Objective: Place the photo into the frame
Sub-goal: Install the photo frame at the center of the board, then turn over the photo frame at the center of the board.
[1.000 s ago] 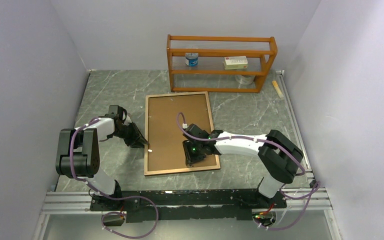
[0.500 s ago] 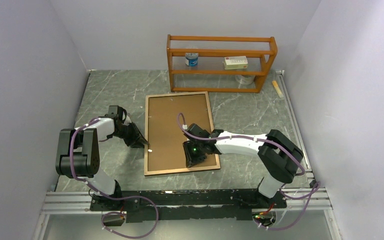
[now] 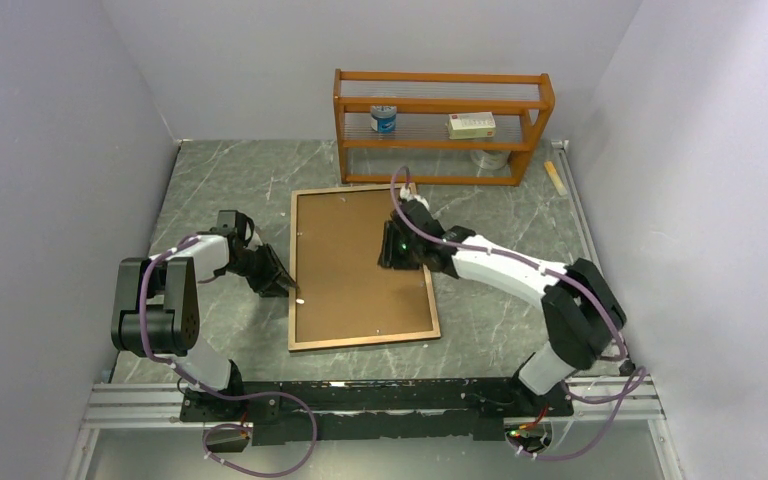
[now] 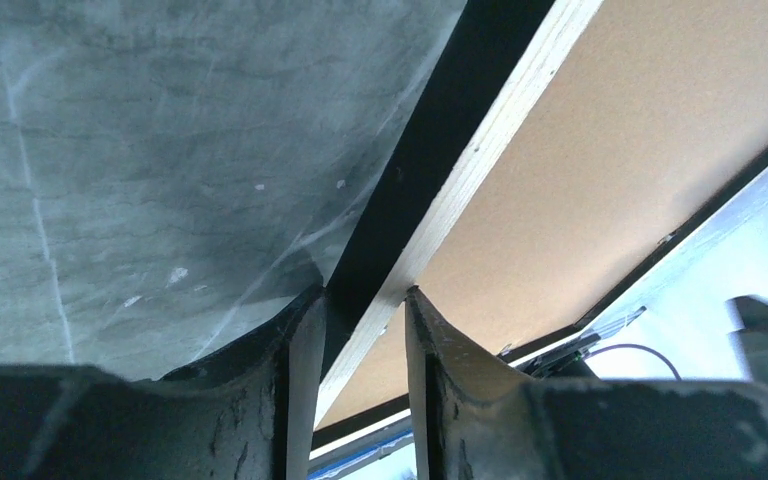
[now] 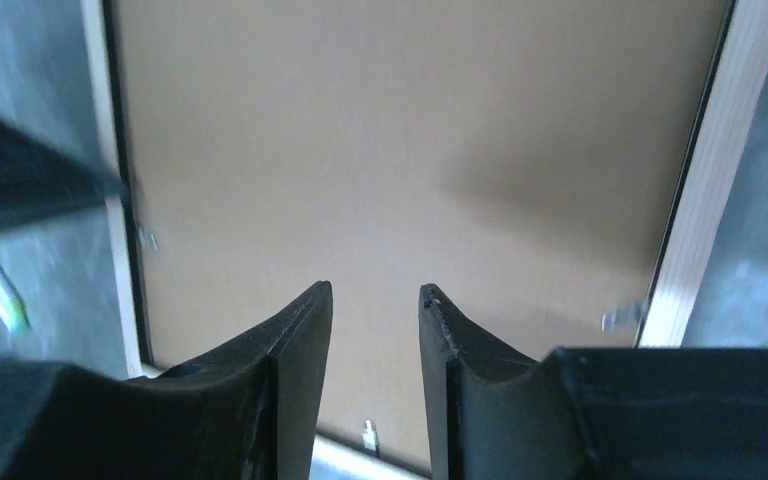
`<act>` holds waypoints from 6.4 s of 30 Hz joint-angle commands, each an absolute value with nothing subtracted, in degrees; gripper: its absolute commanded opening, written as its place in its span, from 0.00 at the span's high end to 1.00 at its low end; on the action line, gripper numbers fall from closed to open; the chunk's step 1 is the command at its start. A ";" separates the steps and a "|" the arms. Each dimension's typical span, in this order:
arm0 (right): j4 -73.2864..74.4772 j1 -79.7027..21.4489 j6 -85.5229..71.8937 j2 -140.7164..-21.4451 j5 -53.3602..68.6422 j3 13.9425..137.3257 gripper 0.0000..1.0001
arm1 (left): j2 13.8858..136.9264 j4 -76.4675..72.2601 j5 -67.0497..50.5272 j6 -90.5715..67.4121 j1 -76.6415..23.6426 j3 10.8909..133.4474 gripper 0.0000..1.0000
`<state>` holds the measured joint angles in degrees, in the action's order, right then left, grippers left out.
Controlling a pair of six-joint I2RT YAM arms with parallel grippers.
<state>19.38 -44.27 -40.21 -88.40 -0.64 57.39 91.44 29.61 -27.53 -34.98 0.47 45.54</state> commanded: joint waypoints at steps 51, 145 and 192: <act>16.84 -39.46 -6.92 -144.43 -11.63 121.76 0.56 | 95.16 35.55 -25.77 -32.68 0.47 46.93 0.84; 52.77 -63.89 -32.78 -146.14 -23.73 135.94 0.40 | 48.00 53.60 4.42 -47.70 0.50 44.35 0.29; 40.58 -64.29 -39.15 -106.25 0.95 96.07 0.94 | 63.82 14.34 -43.14 -45.57 0.55 38.08 0.08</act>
